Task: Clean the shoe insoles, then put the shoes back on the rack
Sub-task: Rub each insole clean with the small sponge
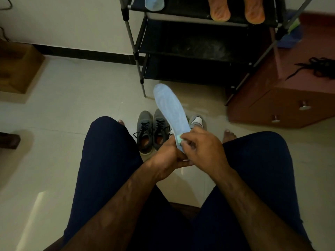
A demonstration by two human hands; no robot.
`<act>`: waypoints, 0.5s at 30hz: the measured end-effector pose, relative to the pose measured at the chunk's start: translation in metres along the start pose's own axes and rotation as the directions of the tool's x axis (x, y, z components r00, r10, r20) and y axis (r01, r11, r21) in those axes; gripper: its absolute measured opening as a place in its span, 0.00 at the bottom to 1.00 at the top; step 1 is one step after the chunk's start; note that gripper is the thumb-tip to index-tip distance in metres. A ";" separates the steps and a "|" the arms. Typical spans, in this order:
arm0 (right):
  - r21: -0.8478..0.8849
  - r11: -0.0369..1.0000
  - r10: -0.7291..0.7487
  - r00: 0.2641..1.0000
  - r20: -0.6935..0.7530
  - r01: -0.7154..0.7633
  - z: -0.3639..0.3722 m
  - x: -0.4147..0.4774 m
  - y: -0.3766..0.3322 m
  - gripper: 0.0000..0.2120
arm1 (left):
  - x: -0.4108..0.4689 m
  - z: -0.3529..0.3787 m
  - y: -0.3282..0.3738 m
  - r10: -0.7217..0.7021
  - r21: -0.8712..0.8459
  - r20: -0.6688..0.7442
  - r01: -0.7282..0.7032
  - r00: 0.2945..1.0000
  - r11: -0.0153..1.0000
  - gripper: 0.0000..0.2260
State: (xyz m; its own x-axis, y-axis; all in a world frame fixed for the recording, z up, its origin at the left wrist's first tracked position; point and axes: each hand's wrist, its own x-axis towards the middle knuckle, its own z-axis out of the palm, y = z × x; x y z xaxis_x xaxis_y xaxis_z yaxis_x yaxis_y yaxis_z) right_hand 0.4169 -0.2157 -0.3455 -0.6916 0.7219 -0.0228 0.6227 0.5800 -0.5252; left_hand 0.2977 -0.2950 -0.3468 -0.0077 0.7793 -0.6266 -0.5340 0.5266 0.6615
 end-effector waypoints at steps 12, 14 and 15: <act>0.121 0.992 0.056 0.991 -0.121 -0.041 0.001 0.004 0.001 0.08 | 0.001 0.008 -0.001 0.014 -0.016 -0.031 -0.014 0.999 1.000 0.30; 0.108 0.993 0.051 0.991 -0.122 -0.038 0.003 0.005 -0.001 0.09 | 0.001 0.007 0.000 0.027 -0.033 -0.043 -0.028 0.999 0.999 0.30; 0.095 0.995 0.047 0.992 -0.113 -0.036 0.004 0.002 -0.001 0.09 | 0.001 0.005 0.001 0.038 -0.042 -0.045 -0.040 0.998 0.998 0.30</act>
State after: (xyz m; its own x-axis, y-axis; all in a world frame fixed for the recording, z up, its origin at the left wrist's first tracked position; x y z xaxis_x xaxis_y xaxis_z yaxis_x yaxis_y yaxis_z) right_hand 0.4136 -0.2165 -0.3479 -0.6157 0.7865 0.0491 0.6098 0.5150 -0.6025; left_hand 0.3018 -0.2919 -0.3448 -0.0660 0.7826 -0.6190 -0.5681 0.4805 0.6681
